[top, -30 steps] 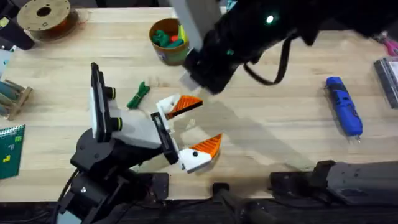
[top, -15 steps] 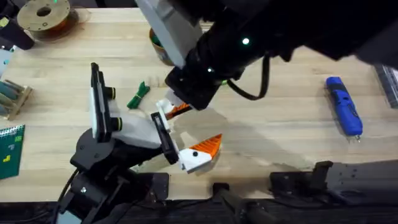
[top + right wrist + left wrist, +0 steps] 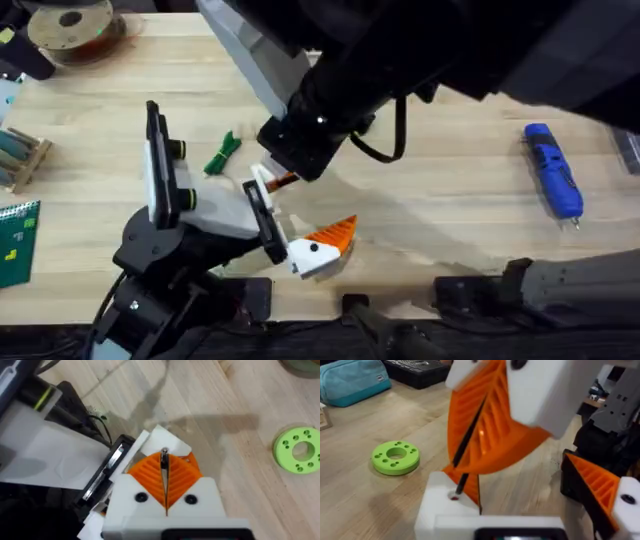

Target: Pick up the gripper from the table and insert it into the empty holder that is missing its gripper. Then pick up a screw, insert it into the mounting hole, and use the screwdriver to tighten it. Finally, clean up the table by picking up the vegetable and placing it into the bucket.

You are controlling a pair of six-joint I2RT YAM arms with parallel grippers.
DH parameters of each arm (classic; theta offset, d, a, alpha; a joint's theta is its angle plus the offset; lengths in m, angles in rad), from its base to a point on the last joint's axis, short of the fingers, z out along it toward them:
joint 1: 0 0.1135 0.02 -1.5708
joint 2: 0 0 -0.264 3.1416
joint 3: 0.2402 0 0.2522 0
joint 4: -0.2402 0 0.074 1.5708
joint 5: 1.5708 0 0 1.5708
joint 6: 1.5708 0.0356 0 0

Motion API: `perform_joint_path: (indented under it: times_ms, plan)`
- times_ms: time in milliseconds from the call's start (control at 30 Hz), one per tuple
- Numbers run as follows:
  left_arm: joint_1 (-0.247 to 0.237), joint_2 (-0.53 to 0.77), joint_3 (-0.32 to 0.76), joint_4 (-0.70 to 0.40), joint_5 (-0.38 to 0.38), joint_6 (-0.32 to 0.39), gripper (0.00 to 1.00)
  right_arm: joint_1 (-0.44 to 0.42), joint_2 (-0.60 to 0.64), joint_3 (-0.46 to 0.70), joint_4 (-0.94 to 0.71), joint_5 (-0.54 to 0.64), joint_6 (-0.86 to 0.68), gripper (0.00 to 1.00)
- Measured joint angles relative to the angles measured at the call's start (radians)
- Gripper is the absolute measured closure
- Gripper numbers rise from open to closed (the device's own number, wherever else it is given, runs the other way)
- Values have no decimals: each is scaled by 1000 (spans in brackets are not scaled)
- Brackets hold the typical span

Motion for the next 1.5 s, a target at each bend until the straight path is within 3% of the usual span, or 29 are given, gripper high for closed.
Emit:
perform_joint_path:
  times_ms: [1500]
  plan:
    - [1, 0, 0, -1, 0, -3, 14, -22, 19, 11, 49, -22, 0, 994]
